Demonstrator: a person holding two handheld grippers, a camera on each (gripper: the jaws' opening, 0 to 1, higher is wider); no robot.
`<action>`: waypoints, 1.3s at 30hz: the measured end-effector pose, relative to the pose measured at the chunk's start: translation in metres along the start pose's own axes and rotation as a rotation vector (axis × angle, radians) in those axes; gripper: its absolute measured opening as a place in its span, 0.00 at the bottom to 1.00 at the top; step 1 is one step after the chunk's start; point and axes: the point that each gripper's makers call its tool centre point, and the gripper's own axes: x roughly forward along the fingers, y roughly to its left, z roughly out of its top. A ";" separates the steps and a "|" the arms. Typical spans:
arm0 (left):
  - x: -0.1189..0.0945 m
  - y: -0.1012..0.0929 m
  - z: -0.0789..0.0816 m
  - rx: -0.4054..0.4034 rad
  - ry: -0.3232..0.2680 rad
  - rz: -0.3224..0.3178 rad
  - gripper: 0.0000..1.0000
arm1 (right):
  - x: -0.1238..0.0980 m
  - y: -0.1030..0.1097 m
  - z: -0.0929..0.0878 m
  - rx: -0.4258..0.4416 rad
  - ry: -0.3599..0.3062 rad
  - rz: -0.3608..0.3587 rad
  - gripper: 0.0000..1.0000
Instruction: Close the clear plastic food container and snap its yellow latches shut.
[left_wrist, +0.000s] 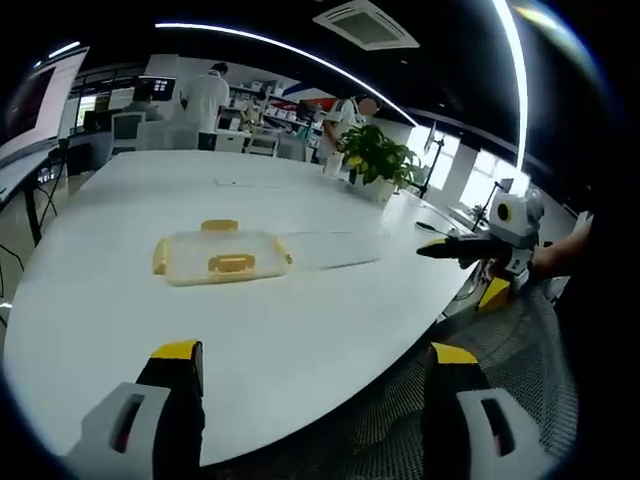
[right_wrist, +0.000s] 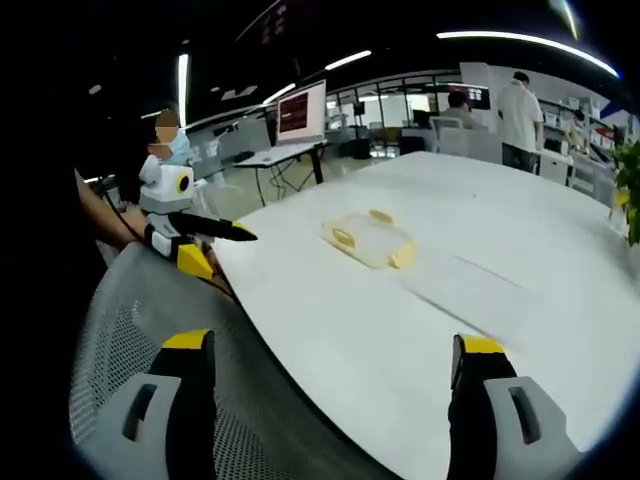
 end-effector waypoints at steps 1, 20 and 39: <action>0.000 0.001 -0.001 -0.004 0.004 0.000 0.88 | 0.000 0.000 0.000 0.000 0.000 0.002 0.96; 0.003 0.001 0.000 -0.008 0.010 -0.010 0.87 | 0.002 -0.002 -0.005 -0.009 0.028 0.000 0.96; 0.003 0.003 0.001 -0.013 0.012 -0.005 0.86 | 0.004 -0.002 -0.007 -0.017 0.042 -0.001 0.93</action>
